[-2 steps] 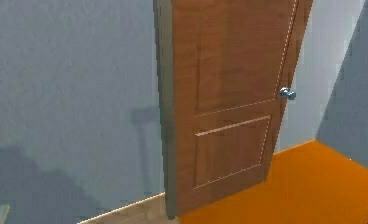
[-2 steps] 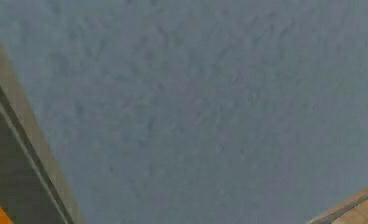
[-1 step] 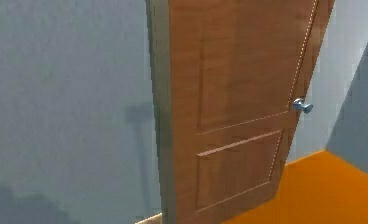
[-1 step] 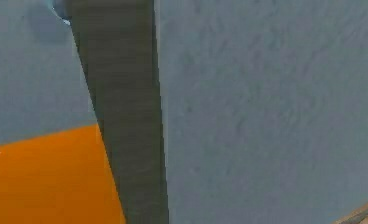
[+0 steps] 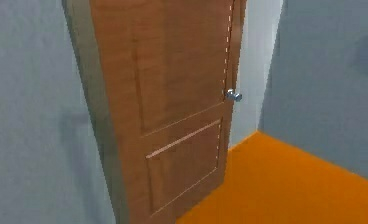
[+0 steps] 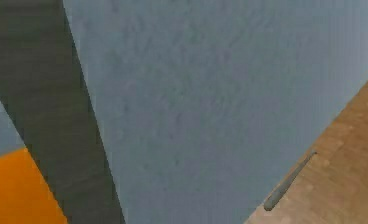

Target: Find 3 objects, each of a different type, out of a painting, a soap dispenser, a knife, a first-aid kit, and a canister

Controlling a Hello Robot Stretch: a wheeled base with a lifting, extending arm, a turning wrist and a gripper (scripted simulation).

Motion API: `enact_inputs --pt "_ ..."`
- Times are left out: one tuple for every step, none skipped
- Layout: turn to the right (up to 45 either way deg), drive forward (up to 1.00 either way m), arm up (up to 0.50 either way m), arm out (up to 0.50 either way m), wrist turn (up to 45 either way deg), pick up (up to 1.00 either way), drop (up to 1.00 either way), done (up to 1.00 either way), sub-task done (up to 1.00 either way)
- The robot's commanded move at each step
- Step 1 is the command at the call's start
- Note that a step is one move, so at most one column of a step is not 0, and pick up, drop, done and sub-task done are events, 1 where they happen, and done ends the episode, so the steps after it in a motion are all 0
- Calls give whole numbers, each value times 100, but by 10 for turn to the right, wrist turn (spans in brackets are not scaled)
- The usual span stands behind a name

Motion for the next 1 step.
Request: enact_inputs --pt "0 20 0 0 0 0 0 0 0"
